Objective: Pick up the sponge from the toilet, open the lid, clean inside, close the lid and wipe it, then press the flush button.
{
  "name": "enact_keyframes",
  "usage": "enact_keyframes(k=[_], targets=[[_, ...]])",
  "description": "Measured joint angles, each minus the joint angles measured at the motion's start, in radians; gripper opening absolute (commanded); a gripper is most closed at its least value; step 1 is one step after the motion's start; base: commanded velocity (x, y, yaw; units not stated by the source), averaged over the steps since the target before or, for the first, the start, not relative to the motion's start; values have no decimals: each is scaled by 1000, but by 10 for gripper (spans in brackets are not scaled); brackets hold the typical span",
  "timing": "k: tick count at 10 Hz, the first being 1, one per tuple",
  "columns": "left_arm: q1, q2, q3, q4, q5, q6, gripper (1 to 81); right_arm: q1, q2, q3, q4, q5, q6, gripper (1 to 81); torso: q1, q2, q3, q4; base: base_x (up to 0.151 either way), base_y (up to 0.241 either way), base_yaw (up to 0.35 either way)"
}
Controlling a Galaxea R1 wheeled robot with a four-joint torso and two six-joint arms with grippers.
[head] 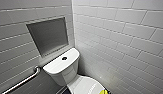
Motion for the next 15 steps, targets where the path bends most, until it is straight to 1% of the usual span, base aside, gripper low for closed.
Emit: enact_keyframes(k=[2, 3, 5, 6, 7, 8, 9, 10, 12, 13, 14, 15], targets=[[0, 0, 0, 0, -5, 0, 811, 11, -92, 116, 0, 5, 0, 10, 0, 0, 0, 0, 0, 0, 0], [-3, 0, 2, 1, -6, 0, 811, 18, -153, 203, 0, 16, 0, 10, 0, 0, 0, 0, 0, 0, 0], [-17, -6, 20, 1, -9, 0, 811, 26, -269, 434, -7, 34, -2, 10, 0, 0, 0, 0, 0, 0, 0], [-20, -20, 40, 2, -14, 0, 811, 23, -340, 535, -22, 42, -4, 10, 0, 0, 0, 0, 0, 0, 0], [-21, -42, 66, 3, -17, 1, 811, 3, -423, 594, -39, 56, -8, 10, 0, 0, 0, 0, 0, 0, 0], [-23, -65, 102, 3, -20, 0, 811, -61, -529, 638, -63, 71, -12, 10, 0, 0, 0, 0, 0, 0, 0], [-29, -82, 140, 3, -20, 1, 811, -146, -591, 660, -86, 69, -14, 10, 0, 0, 0, 0, 0, 0, 0], [-38, -100, 181, 4, -21, 1, 811, -236, -618, 686, -115, 71, -15, 10, 0, 0, 0, 0, 0, 0, 0], [-54, -133, 202, 4, -19, 0, 811, -360, -625, 714, -169, 96, -23, 10, 0, 0, 0, 0, 0, 0, 0], [-56, -142, 202, 4, -19, 0, 811, -407, -638, 720, -185, 114, -39, 10, 0, 0, 0, 0, 0, 0, 0], [-55, -144, 210, 4, -14, 0, 811, -451, -654, 721, -190, 138, -90, 10, 0, 0, 0, 0, 0, 0, 0], [-56, -148, 234, 4, -14, 0, 811, -491, -660, 721, -182, 155, -180, 10, 0, 0, 0, 0, 0, 0, 0]])
